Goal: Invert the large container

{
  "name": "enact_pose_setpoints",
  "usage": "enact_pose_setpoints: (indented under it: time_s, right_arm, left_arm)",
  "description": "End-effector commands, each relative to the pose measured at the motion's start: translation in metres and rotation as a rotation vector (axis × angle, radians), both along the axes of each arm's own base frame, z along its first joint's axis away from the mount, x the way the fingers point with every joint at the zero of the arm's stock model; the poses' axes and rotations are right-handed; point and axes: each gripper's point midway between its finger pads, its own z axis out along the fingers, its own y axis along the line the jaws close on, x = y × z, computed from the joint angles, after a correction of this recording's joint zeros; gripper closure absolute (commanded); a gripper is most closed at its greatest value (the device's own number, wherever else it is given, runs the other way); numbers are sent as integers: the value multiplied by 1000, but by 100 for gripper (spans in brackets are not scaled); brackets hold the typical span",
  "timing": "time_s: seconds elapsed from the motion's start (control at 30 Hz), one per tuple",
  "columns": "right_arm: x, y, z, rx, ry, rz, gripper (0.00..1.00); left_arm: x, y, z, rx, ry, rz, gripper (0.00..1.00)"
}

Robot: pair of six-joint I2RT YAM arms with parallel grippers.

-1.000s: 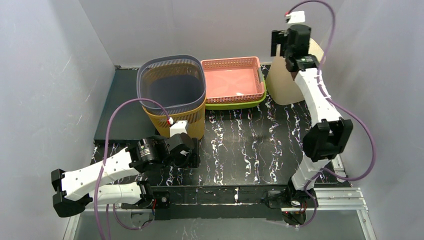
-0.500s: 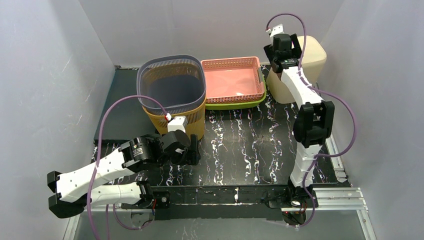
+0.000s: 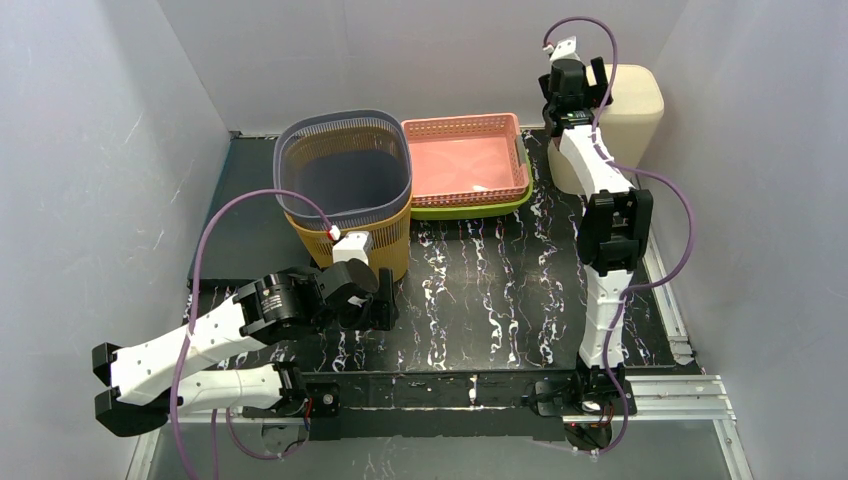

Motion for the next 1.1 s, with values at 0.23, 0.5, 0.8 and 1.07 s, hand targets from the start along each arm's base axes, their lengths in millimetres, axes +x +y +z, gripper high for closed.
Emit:
enact_pose_setpoints:
  time_s: [0.23,0.5,0.8,1.07]
  right_arm:
    - [0,2,23,109,-44,27,1]
    - [-27,28,117,219,-178,157,2]
    - [-103,117,134,519,-113,420,1]
    - [-212,186,135,1058,-17,570,4]
  left_arm:
    - [-3,1,11,-13,-3,-24,24]
    - [-6,-14,28,-105,-35,-104,24]
    - [-4,-6,50,-146,-97,-107,24]
    - [3,30,83,-176,-203,-25,24]
